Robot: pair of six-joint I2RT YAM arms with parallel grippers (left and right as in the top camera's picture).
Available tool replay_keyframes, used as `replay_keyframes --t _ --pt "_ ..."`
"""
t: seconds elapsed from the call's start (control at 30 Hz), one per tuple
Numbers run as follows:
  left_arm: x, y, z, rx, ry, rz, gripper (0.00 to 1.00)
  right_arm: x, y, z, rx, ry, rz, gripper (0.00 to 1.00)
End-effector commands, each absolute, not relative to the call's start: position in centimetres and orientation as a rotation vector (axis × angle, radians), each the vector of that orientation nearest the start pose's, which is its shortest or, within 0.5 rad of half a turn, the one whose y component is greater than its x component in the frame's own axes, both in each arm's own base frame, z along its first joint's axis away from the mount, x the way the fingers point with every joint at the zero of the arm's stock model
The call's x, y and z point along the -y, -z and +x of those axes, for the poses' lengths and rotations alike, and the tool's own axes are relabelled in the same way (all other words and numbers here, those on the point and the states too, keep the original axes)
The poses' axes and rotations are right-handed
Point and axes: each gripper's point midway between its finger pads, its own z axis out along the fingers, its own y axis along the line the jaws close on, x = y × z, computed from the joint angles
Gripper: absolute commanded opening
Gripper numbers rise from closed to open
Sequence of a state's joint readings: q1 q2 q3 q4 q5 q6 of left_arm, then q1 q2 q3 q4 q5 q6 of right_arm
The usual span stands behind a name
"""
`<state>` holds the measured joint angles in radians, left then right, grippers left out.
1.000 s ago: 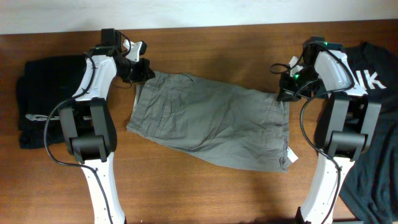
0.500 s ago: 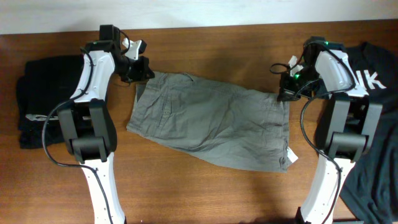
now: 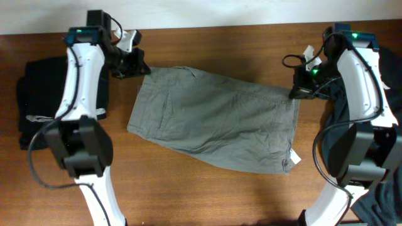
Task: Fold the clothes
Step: 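Lift the top edge with both grippers and fold it toward the bottom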
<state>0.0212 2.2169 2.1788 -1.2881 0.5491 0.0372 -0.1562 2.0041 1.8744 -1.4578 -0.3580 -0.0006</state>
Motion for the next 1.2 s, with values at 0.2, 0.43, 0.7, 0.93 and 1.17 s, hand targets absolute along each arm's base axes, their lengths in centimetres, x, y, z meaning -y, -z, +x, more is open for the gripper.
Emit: replay_keyframes --t 0.2,0.43,0.7,0.93,1.17 --pt "5.2 -26.2 43.1 -2.705 0.515 0.077 0.01 -1.1 -17.9 35.3 -3.07 -0.627 0.144 0.04" --pt "4.4 -26.9 38.6 -2.824 0.459 0.008 0.01 -1.9 -20.4 32.6 -3.083 -0.671 0.11 0.04" --pt "3.5 -26.1 36.6 -2.923 0.39 -0.045 0.01 -3.0 -23.7 29.6 -3.004 -0.695 0.055 0.04" --pt "3.6 -24.4 34.7 -3.002 0.383 -0.075 0.01 -3.9 -23.8 24.0 -3.003 -0.699 0.064 0.04" --pt "2.2 -21.5 29.2 -3.151 0.254 -0.202 0.01 -4.6 -21.3 19.8 -3.084 -0.736 0.098 0.04"
